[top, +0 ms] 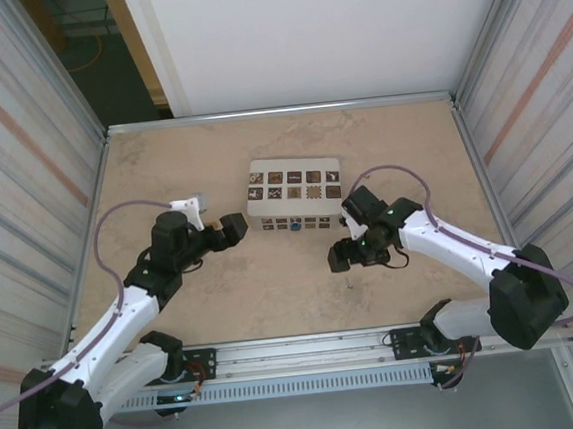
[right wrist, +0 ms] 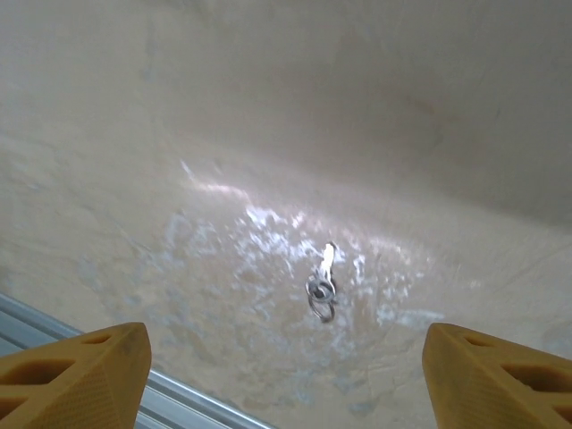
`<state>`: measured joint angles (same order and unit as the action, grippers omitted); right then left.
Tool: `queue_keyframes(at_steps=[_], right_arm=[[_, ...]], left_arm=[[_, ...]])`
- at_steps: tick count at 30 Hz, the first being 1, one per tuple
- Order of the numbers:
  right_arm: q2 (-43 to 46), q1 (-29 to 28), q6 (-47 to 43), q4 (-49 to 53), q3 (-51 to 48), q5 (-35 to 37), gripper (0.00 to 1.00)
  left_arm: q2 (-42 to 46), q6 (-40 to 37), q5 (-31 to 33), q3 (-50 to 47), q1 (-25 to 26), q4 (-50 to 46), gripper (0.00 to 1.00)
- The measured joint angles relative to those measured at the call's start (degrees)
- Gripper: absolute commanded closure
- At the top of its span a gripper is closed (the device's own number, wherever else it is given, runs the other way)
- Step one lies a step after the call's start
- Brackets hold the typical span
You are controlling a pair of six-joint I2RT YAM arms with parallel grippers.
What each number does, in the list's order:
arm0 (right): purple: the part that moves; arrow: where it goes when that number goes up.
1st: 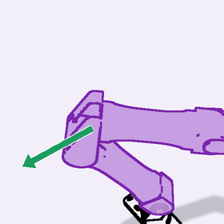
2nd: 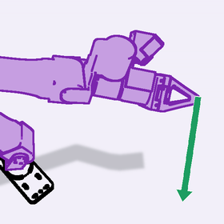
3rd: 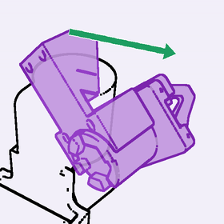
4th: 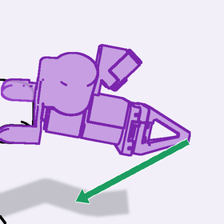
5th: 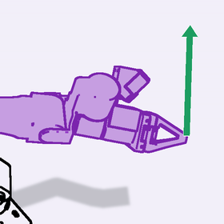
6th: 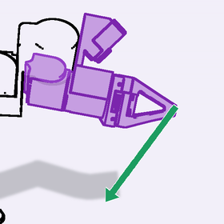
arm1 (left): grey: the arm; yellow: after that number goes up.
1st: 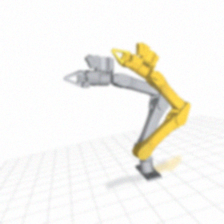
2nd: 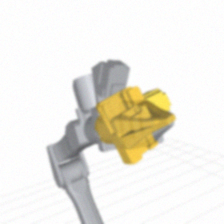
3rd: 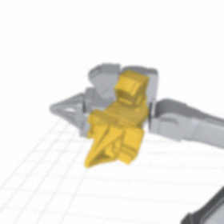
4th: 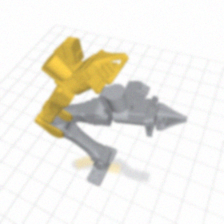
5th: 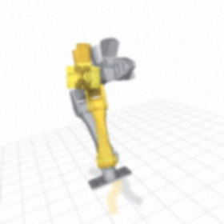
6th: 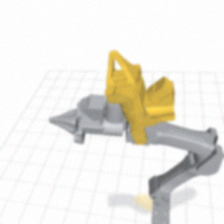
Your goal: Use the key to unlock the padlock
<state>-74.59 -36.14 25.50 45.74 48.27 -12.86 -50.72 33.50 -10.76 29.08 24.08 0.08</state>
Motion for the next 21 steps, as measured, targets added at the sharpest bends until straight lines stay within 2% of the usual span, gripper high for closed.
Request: queue_keyframes(at_steps=[12,21], right_arm=[[-10.8,-3.3,1.5,-0.3,-1.8,-0.4,0.42],[-13.9,-3.3,1.5,-0.7,-0.9,0.2,0.58]], left_arm=[[2.9,0.4,3.5,-1.7,0.0,-2.5,0.01],[2.8,0.4,4.1,-1.7,0.0,-2.5,0.01]])
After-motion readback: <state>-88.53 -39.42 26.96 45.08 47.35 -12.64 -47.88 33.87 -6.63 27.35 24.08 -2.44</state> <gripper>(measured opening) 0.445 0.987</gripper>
